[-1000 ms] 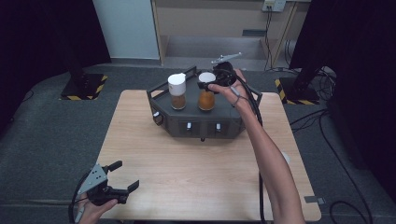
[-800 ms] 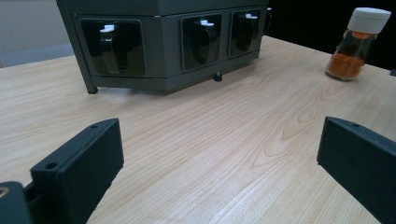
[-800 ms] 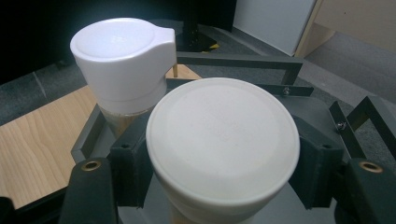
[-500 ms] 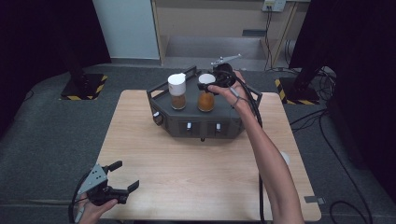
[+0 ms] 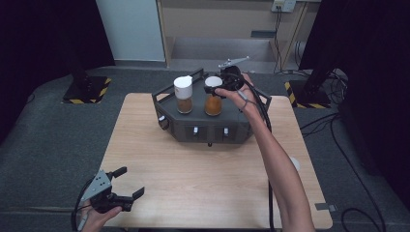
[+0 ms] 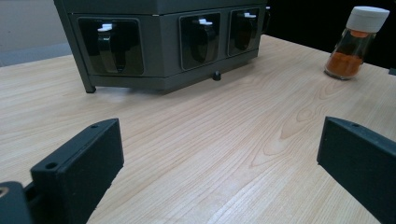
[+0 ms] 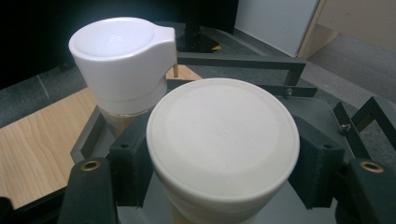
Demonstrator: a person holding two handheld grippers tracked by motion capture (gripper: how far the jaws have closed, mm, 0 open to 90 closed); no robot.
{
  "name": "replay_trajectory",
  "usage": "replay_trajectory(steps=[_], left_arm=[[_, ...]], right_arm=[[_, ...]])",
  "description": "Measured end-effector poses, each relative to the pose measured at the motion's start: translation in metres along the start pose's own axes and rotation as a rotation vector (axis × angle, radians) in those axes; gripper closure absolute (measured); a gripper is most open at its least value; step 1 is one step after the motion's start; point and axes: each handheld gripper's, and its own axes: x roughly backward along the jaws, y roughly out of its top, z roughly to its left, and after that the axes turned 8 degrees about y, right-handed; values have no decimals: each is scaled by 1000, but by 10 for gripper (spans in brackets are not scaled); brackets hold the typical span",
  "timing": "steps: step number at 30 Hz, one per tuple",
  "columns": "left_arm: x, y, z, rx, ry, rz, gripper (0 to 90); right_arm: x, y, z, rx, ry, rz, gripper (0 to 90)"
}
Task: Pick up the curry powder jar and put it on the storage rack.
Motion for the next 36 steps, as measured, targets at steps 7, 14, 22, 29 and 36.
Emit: replay_trajectory(steps=[7,14,22,29,36], left_arm=[[0,0,0,0,1,-1,0],[0,0,0,-2,-1,-1,0],[0,0,-1,-1,-1,-1,0],[0,0,-1,1,0,0,0],[0,0,-1,0,1,-3,0]], right_arm=[[-1,0,0,-7,0,2,303],[4,-8,2,-31,-25,-42,161],[23,-14,3,-67,-31,-122,66],[43,-16,13,-64,-18,-173,49],[68,-19,24,-36,27,-222,45]])
